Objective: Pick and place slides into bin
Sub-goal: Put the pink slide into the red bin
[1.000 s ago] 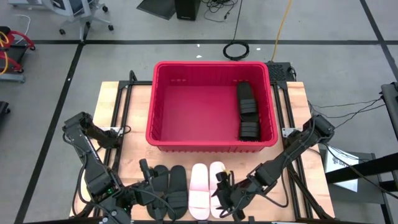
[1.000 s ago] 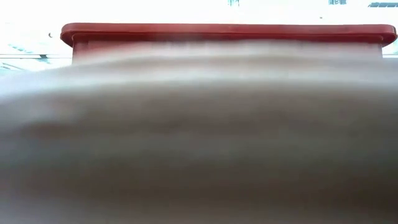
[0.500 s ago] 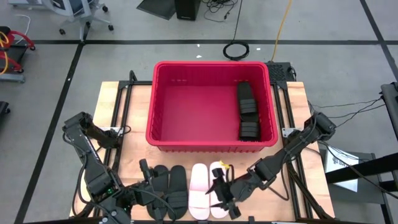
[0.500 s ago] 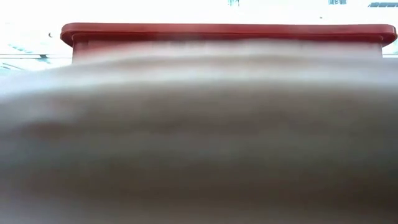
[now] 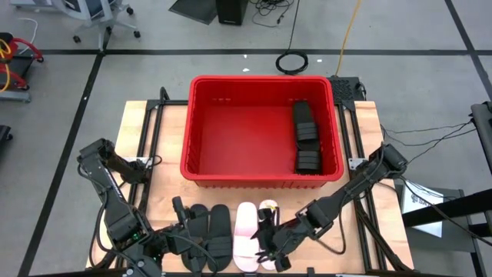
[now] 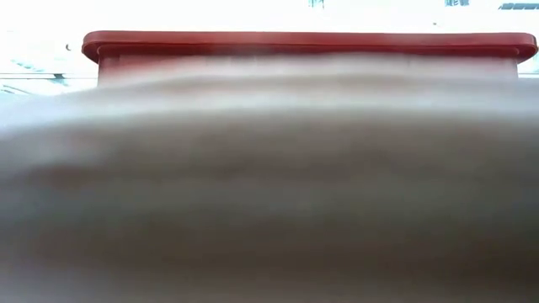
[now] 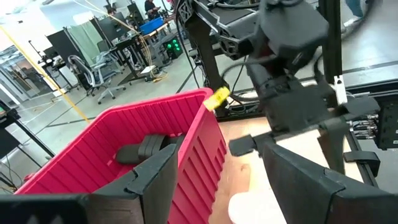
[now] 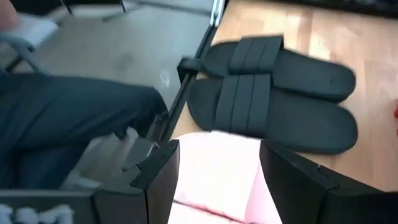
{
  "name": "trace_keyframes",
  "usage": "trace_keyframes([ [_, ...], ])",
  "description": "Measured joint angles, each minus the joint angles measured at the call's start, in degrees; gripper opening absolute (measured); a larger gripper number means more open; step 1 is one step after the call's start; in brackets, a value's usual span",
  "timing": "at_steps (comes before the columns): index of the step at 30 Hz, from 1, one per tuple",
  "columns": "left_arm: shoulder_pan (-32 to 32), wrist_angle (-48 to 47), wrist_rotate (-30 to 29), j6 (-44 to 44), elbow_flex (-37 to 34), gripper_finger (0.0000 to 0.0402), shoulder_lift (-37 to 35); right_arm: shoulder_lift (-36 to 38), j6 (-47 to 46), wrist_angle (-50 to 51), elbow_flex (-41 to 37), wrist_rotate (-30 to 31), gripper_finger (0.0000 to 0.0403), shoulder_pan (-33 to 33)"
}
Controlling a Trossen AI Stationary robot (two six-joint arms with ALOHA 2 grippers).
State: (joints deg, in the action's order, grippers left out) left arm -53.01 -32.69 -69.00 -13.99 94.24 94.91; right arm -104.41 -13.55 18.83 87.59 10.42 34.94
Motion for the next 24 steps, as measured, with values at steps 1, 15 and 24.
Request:
trace_keyframes([
  [1,0.0,0.0,0.0,0.0,0.0,0.0241,0.0,-0.9,-0.1,2.2,1.4,0.0,0.0212,0.0],
  [15,-0.1,0.0,0.6,-0.3,0.0,0.0241,0.0,-2.6,-14.4,19.8,3.3,-2.2,0.0212,-0.8],
  [24,-0.1,0.0,0.7,-0.3,0.0,0.0241,0.0,-2.7,-14.6,13.2,-3.1,-3.2,0.0212,-1.5],
])
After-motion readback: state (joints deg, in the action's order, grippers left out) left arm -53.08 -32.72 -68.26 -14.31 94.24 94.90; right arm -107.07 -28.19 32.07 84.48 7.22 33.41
